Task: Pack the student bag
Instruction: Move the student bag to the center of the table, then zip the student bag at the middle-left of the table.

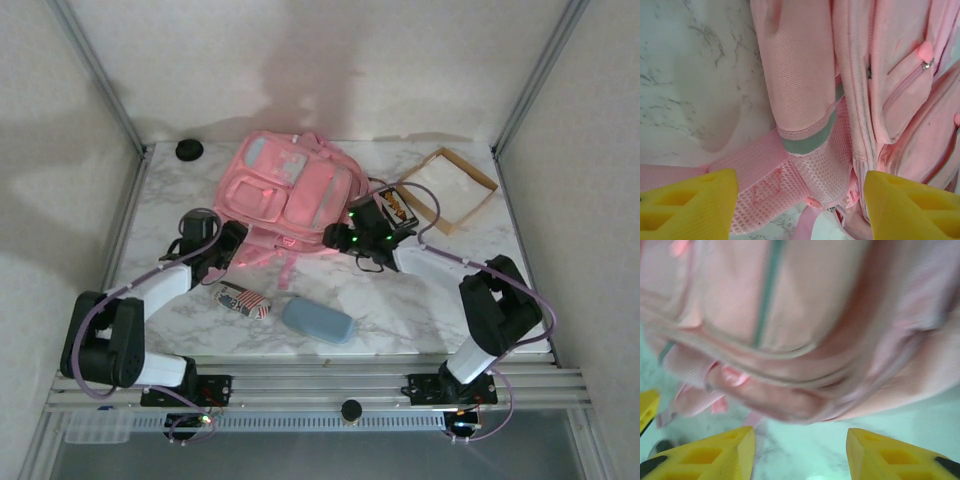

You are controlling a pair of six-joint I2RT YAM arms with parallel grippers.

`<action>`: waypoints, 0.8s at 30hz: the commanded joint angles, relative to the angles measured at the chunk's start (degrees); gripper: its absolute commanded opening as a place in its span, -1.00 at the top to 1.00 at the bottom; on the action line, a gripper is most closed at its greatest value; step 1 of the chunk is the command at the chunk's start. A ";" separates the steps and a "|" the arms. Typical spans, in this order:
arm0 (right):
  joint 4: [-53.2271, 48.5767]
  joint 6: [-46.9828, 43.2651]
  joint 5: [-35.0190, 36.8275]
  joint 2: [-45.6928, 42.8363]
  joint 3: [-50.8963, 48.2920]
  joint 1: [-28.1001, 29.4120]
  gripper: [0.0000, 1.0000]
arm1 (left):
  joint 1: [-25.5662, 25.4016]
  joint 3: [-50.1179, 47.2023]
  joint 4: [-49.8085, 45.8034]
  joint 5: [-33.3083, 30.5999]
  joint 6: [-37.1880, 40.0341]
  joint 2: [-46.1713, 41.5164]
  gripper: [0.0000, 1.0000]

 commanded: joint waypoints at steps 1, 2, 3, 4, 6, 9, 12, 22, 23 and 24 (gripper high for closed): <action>0.40 -3.88 -1.62 2.23 2.37 5.37 -0.01 | -0.69 1.04 5.14 2.02 -3.09 2.99 -0.32; 1.76 -4.05 -3.08 3.88 3.39 6.69 -0.01 | -0.77 1.93 4.42 1.67 -2.58 3.74 -0.32; 2.23 -4.13 -3.96 5.44 4.54 7.65 0.00 | -0.87 2.45 3.95 1.50 -2.20 4.30 -0.32; 2.42 -4.49 -4.74 7.80 6.36 8.70 0.01 | -0.81 2.73 3.74 1.23 -2.00 4.89 -0.29; 2.87 -5.51 -4.99 11.84 9.91 10.56 0.05 | -0.79 2.71 3.80 0.89 -2.08 5.62 -0.25; 2.52 -7.46 -5.87 18.28 16.33 12.21 0.06 | -0.79 2.62 4.14 0.18 -1.84 6.47 -0.24; 1.37 -8.72 -5.39 23.16 20.78 12.66 0.08 | -0.79 3.00 3.74 -0.26 -1.16 7.53 -0.23; 4.75 -8.78 2.88 28.17 21.48 12.11 0.02 | -0.71 3.83 2.86 -1.98 -0.28 9.83 -0.18; 4.44 -9.14 3.57 28.76 22.27 12.11 0.00 | -0.71 4.06 2.24 -2.39 -0.14 9.98 -0.18; 4.21 -9.48 4.30 29.23 22.74 12.10 -0.01 | -0.71 4.14 2.07 -2.59 0.00 10.04 -0.17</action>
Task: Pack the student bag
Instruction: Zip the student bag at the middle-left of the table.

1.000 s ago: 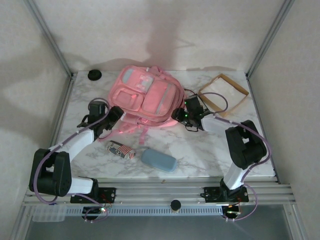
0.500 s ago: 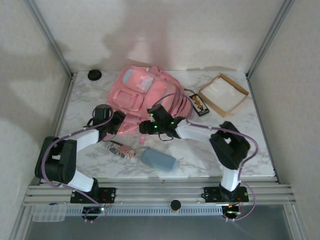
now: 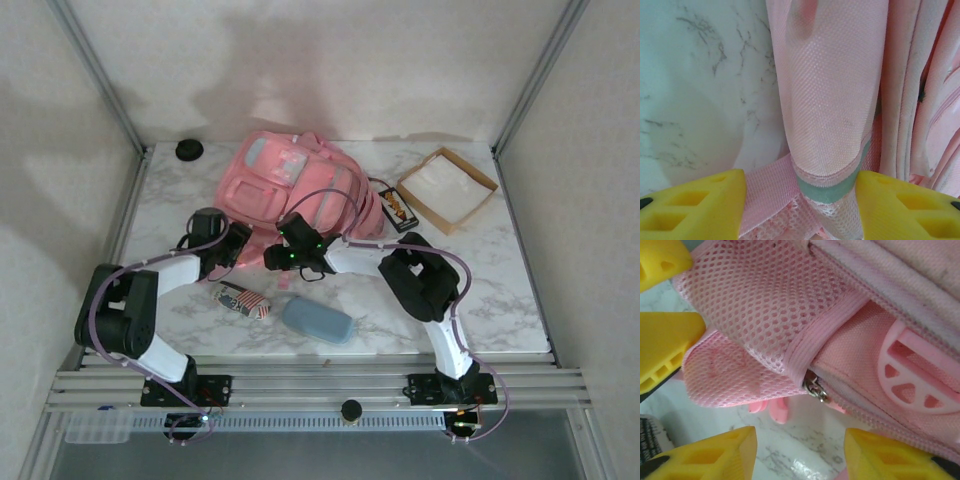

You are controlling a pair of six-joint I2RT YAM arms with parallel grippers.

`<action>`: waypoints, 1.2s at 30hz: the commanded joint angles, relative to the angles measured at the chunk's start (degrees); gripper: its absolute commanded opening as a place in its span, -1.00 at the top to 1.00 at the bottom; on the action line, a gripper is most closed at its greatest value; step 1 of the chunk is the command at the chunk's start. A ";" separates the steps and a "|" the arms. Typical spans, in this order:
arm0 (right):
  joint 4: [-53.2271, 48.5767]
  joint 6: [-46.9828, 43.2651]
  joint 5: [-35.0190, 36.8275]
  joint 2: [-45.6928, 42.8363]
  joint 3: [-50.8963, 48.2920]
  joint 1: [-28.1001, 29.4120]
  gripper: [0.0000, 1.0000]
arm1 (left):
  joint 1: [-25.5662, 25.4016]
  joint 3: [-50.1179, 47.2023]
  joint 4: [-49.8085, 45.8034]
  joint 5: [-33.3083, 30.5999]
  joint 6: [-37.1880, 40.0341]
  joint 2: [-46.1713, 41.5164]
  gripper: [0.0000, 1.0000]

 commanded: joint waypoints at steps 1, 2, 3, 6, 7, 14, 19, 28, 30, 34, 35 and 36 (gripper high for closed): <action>0.28 -2.05 5.53 2.31 2.83 -0.25 -0.04 | -0.23 1.36 -1.42 -2.58 1.27 0.93 -0.17; 0.12 -2.21 7.02 2.60 3.04 -0.10 -0.05 | -0.23 1.53 -1.92 -3.08 1.34 1.06 -0.17; 0.39 -2.48 8.20 2.66 2.88 0.09 -0.06 | -0.20 1.70 -2.61 -3.69 1.31 1.19 -0.15; 2.45 -3.24 11.10 2.71 1.89 0.19 -0.06 | 0.03 1.91 -3.76 -5.00 1.34 1.73 -0.10; 3.74 -3.87 11.58 2.57 1.29 0.18 -0.03 | 0.12 1.95 -3.79 -5.09 1.34 1.95 -0.09; 8.83 -8.95 12.17 4.62 1.05 0.23 0.10 | 0.39 1.90 -4.03 -5.20 1.40 3.01 -0.05; 13.99 -12.24 12.20 5.79 -1.01 0.32 0.22 | 0.39 1.82 -3.97 -4.95 1.38 3.09 -0.05; 16.98 -14.83 11.08 2.84 -3.93 0.38 0.65 | 0.52 2.17 -4.32 -5.29 1.51 2.92 -0.05; 16.96 -14.86 9.65 0.87 -5.14 0.38 0.76 | 0.65 2.38 -4.33 -5.43 1.76 2.99 -0.05; 15.53 -14.54 9.26 -2.99 -7.76 0.44 0.87 | 1.24 2.68 -4.46 -5.58 2.25 3.20 -0.04; 14.80 -14.50 9.29 -3.82 -8.15 0.37 0.89 | 1.48 2.68 -4.35 -5.46 2.18 3.23 -0.04; 14.02 -14.32 9.00 -4.65 -8.63 0.37 0.92 | 1.61 2.68 -4.16 -5.34 2.31 3.32 -0.04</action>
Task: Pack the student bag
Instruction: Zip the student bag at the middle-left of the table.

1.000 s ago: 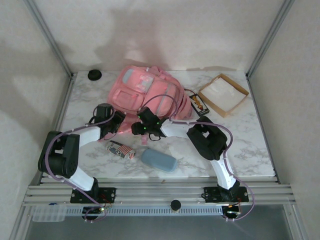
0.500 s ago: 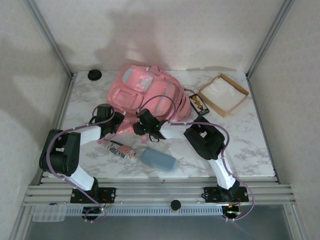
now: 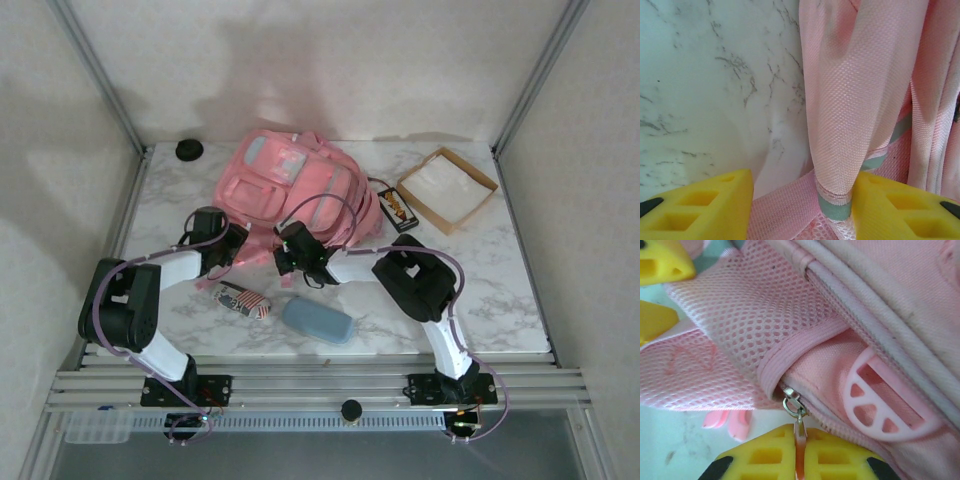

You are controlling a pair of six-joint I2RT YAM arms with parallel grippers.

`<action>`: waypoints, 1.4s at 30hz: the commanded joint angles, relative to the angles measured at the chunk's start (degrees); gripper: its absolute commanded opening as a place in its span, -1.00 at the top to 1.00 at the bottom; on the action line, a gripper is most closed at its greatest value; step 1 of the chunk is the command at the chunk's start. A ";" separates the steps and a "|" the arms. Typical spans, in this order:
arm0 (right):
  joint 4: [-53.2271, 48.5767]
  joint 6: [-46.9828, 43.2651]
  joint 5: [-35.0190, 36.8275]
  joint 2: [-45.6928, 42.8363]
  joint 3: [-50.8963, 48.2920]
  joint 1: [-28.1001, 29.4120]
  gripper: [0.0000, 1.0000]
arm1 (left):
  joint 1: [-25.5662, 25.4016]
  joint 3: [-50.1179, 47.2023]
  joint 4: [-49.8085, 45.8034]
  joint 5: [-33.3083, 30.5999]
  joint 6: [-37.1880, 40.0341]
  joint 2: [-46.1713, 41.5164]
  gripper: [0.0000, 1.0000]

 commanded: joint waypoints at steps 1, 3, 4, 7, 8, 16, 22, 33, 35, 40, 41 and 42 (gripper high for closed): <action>-1.34 -0.06 -0.03 -5.10 -1.66 -0.41 0.95 | 1.08 1.09 -1.91 -1.02 1.06 1.18 -0.04; -3.21 0.39 -1.84 -6.71 -1.93 -0.39 0.99 | 1.48 1.45 -1.86 -0.68 1.48 1.39 -0.04; -4.53 0.44 -2.79 -7.15 -1.61 -0.38 1.00 | 1.63 1.59 -1.78 -0.61 1.67 1.31 -0.04; -7.97 1.21 -3.26 -9.07 -1.51 -0.13 1.00 | 2.15 1.93 -1.07 0.37 2.26 1.01 -0.08; -8.68 1.52 -4.03 -9.70 -1.55 -0.32 1.00 | 2.25 2.28 -1.40 1.36 2.30 0.85 -0.10; -12.49 2.84 -9.06 -10.67 1.40 -0.37 1.00 | -1.68 -4.06 5.50 7.00 -11.41 -7.91 -0.19; -12.25 3.23 -9.32 -10.50 2.62 -0.33 1.00 | -6.51 -2.76 7.70 6.40 -17.15 -3.49 -0.14; -25.29 5.97 -7.38 -10.11 7.68 -0.33 1.00 | -6.56 0.10 3.30 -3.99 -18.17 0.83 0.76; -27.16 6.79 -7.00 -10.61 7.43 -0.32 1.00 | -5.44 0.05 4.60 -3.66 -18.41 1.78 0.96; -31.76 8.52 -5.14 -12.52 5.21 -0.84 1.00 | -2.22 2.13 3.12 -4.44 -15.36 2.83 1.00; -32.32 9.03 -5.00 -13.21 4.40 -1.14 1.00 | -1.33 2.45 2.91 -4.28 -14.71 2.70 1.00; -32.84 9.73 -5.04 -14.00 3.47 -1.63 1.00 | -0.41 2.79 2.77 -4.27 -13.83 2.56 1.00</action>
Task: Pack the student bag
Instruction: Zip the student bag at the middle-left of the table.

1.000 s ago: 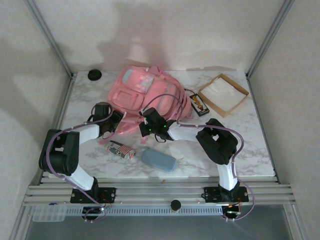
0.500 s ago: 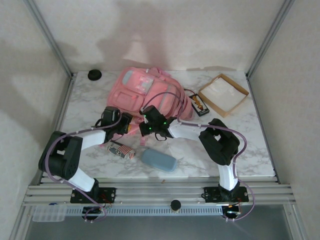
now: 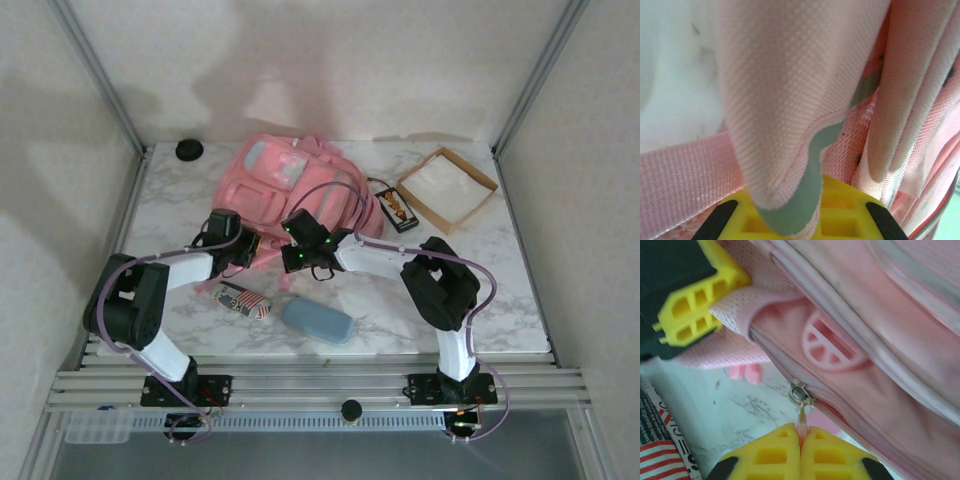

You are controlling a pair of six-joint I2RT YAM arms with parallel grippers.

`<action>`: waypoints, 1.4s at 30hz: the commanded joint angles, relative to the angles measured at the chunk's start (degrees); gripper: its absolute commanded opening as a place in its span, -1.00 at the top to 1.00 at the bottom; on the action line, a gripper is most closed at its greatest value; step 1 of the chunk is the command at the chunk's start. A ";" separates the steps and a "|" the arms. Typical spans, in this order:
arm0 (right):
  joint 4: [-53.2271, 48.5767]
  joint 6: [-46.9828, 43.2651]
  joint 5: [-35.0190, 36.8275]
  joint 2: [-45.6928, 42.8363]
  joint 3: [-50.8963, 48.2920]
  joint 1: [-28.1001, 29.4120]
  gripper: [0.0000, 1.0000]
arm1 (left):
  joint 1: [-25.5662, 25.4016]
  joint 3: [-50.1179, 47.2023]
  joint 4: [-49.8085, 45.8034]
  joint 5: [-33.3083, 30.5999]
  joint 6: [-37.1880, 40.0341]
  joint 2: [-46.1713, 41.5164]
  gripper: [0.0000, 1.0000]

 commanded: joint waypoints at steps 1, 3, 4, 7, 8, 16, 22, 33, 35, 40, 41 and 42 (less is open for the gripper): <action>-6.47 2.75 0.17 -6.07 -2.34 -1.21 1.00 | 5.23 2.57 -1.83 -8.09 3.42 0.75 1.00; -7.57 3.10 1.07 -7.67 -3.81 -2.03 1.00 | 7.03 4.46 -3.03 -8.68 6.30 1.56 1.00; -8.28 2.96 1.68 -8.39 -4.13 -2.31 1.00 | 8.17 5.84 -4.21 -8.07 7.29 2.52 1.00; -10.75 2.98 2.76 -10.55 -5.22 -4.19 1.00 | 11.71 10.25 -4.30 -6.49 11.59 5.68 1.00; -11.36 3.25 2.81 -11.60 -5.69 -5.07 1.00 | 12.60 12.33 -4.85 -6.93 13.76 6.82 1.00; -7.59 2.94 -2.11 -11.63 -3.38 -4.28 1.00 | 14.54 15.28 -2.60 4.52 16.64 5.79 0.11; -2.55 4.43 -5.16 -9.54 -1.46 -2.32 1.00 | 8.05 0.41 2.23 6.95 5.82 -7.71 -0.13; -0.78 3.46 -5.23 -10.28 -3.50 -2.18 1.00 | -11.94 -8.94 12.88 0.02 -17.15 -11.76 0.06; -0.20 3.36 -5.42 -10.28 -3.74 -2.14 1.00 | -13.20 -9.04 13.32 -1.53 -18.90 -11.06 0.12; 0.63 2.93 -6.22 -10.32 -4.41 -2.24 1.00 | -13.72 -7.21 14.14 -4.03 -20.36 -7.53 0.23; 0.37 3.00 -5.89 -10.32 -4.46 -2.19 1.00 | -13.76 -6.32 14.48 -3.53 -20.31 -6.74 0.27; 0.16 2.77 -5.40 -10.45 -4.55 -2.18 1.00 | -13.87 -5.13 14.01 -3.16 -20.18 -6.00 0.32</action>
